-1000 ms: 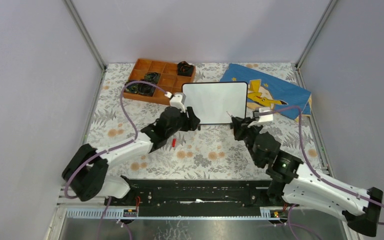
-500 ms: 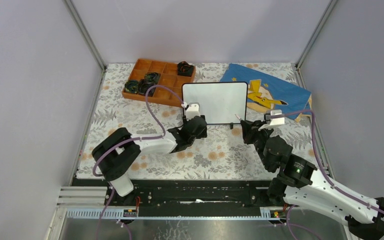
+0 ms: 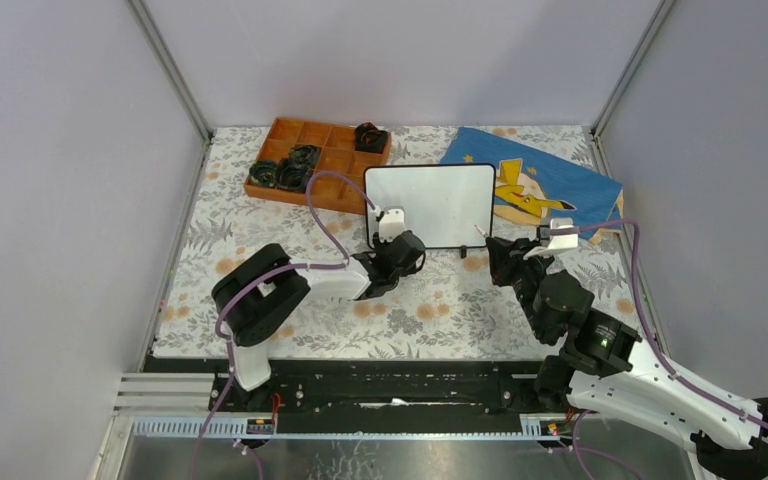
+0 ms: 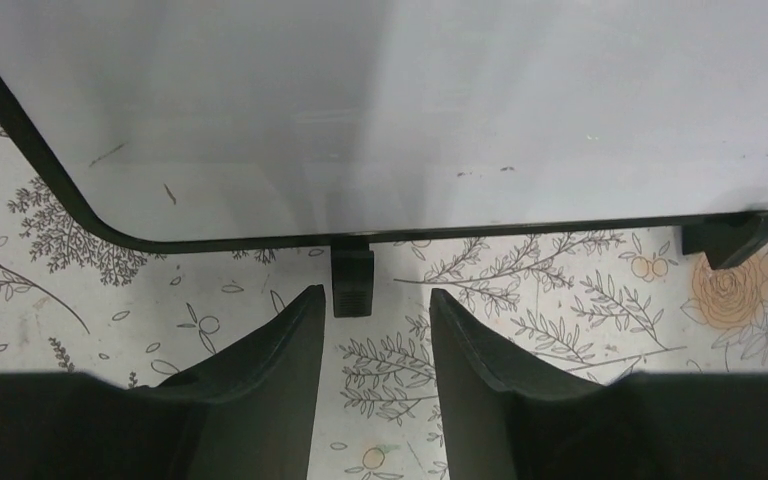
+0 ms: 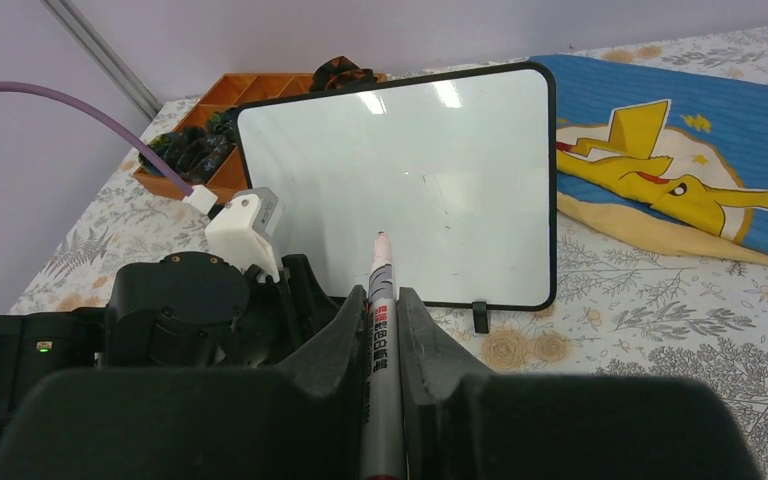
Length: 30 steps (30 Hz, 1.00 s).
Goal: Write a sentence on the whiteboard
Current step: Move the whiteboard to the center of the board.
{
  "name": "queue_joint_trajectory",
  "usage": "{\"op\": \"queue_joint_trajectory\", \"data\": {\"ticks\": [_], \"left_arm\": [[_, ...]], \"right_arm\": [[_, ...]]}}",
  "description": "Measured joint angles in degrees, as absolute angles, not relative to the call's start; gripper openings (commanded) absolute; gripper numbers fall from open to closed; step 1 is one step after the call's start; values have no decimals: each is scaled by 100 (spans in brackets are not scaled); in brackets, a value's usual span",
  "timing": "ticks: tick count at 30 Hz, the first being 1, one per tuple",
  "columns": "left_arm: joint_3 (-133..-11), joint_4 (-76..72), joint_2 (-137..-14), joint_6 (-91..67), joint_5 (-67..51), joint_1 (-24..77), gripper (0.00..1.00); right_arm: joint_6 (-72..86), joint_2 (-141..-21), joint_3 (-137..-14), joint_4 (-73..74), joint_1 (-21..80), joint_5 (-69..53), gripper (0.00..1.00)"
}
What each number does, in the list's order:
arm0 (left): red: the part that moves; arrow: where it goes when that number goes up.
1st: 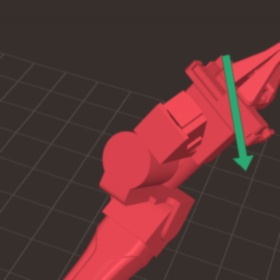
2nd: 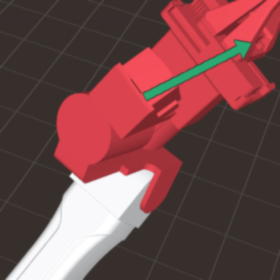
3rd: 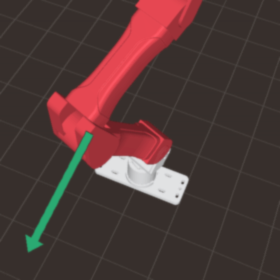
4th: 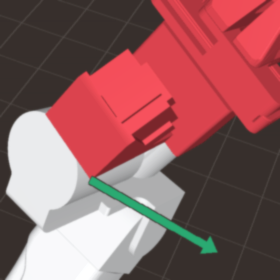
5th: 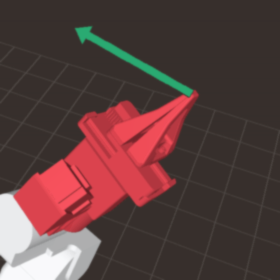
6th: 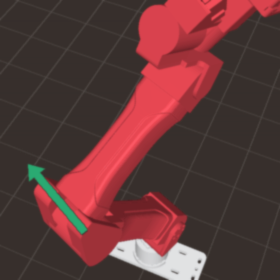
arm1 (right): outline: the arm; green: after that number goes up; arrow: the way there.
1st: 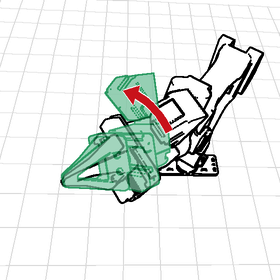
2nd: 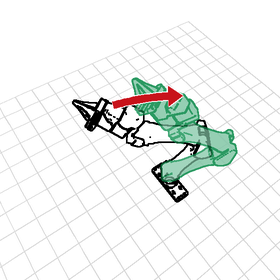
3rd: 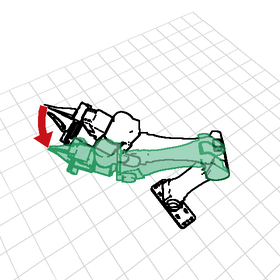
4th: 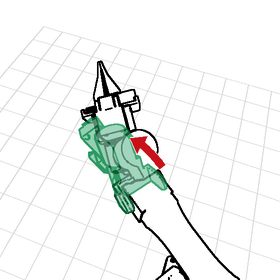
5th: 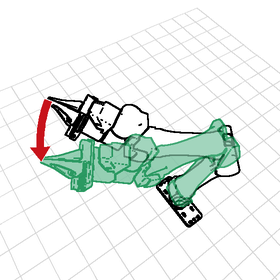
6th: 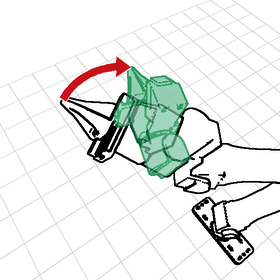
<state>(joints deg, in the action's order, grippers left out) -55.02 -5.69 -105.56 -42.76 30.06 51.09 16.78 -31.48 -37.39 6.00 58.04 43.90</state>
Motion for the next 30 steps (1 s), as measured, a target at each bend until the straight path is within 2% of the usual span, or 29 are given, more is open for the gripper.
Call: {"op": "queue_joint_trajectory", "data": {"ticks": [10,20,30], "left_arm": [[-5559,-574,-10759,-4294,3212,5111,36],[-5559,-576,-10766,-4287,3297,5111,34],[-5651,-565,-10794,-4165,3435,5113,15]], "right_arm": [[1675,-3114,-3765,705,5804,4390,0],[1680,-3129,-3765,707,5804,4386,0],[1728,-3124,-3765,801,5804,4364,0]]}}
